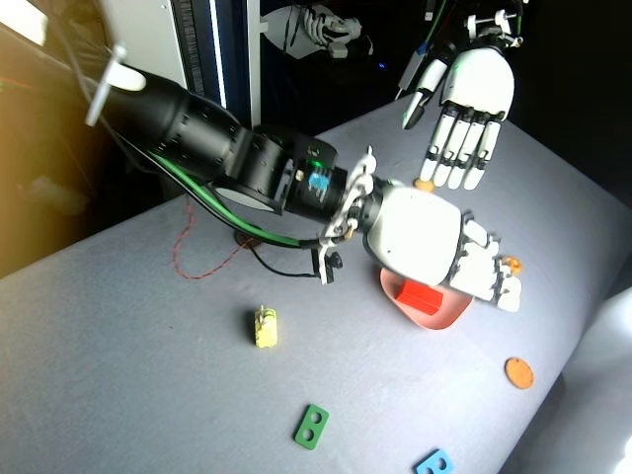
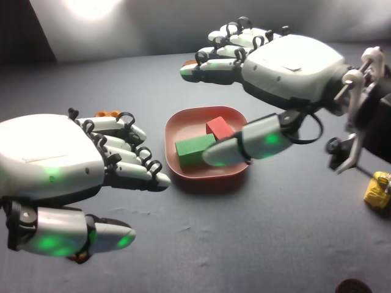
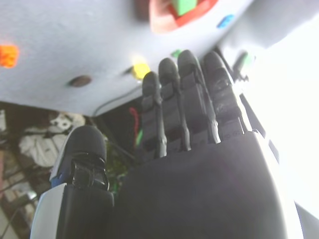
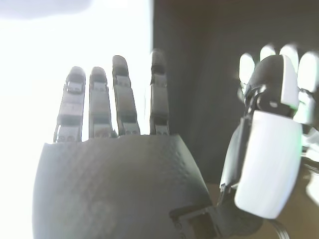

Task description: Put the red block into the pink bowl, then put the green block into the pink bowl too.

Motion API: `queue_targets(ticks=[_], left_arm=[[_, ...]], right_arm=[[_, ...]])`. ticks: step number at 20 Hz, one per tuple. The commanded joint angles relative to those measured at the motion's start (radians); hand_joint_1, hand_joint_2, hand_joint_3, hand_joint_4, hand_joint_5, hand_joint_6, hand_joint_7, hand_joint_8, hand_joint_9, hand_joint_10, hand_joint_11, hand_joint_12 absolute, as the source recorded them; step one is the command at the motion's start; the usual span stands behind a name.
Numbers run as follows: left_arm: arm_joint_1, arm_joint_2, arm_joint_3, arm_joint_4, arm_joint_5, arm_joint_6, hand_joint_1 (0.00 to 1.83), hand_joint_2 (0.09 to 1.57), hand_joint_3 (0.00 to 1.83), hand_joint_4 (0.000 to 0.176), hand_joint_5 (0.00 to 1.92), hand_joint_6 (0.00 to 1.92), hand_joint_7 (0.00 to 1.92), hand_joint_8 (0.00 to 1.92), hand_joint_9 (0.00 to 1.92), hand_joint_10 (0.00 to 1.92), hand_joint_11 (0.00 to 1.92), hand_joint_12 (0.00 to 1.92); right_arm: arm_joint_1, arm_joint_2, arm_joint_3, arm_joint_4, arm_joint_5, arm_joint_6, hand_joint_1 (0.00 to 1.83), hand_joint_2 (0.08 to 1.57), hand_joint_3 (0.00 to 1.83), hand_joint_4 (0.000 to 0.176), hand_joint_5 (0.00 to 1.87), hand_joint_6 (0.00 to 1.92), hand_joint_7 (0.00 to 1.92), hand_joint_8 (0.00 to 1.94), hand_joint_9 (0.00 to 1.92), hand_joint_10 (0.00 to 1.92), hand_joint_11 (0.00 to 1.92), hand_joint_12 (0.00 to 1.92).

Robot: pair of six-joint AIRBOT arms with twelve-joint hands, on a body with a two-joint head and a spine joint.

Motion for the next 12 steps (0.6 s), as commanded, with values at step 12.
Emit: queue_targets(ticks=[12], left_arm=[[-0.030, 0.004, -0.006, -0.051, -0.106, -0.004, 0.07, 1.39, 0.00, 0.000, 0.35, 0.00, 0.36, 0.00, 0.33, 0.01, 0.00, 0.51]], right_arm=[[0.037, 0.254, 0.014, -1.159, 0.338, 0.868, 0.53, 0.80, 0.00, 0.000, 0.11, 0.00, 0.12, 0.00, 0.11, 0.00, 0.00, 0.46]])
